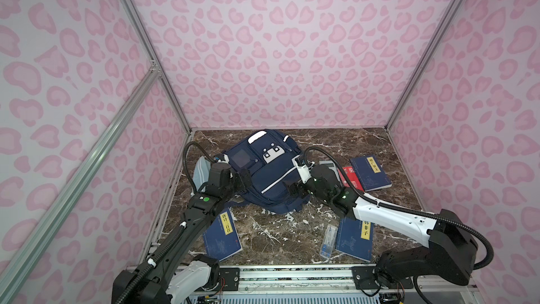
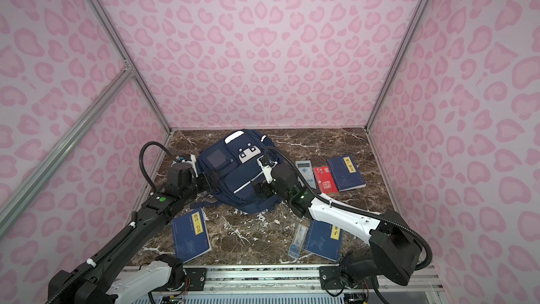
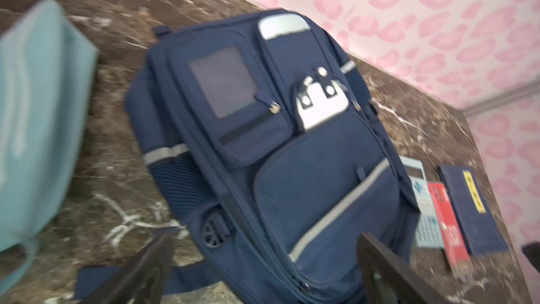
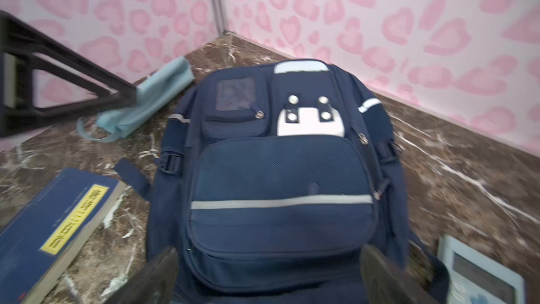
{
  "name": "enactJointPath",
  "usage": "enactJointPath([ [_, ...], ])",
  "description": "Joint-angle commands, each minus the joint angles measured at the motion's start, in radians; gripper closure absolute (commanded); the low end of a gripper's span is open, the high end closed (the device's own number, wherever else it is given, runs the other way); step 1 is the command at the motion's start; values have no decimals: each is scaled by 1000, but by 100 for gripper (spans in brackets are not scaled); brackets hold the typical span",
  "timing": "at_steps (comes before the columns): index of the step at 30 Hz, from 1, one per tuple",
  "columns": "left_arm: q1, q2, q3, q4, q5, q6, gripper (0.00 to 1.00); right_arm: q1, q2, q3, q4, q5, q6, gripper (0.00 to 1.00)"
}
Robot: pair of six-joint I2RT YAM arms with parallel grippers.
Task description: Pack the student bag
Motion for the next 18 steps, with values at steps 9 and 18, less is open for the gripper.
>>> enactJointPath([
  [9,124,45,29,-2,-40,57,1,-263,-187,-178,-201,85,236,1],
  [18,-317,191,126,99,92,-19,0,-608,-249,-301,-399,-141,408,1],
])
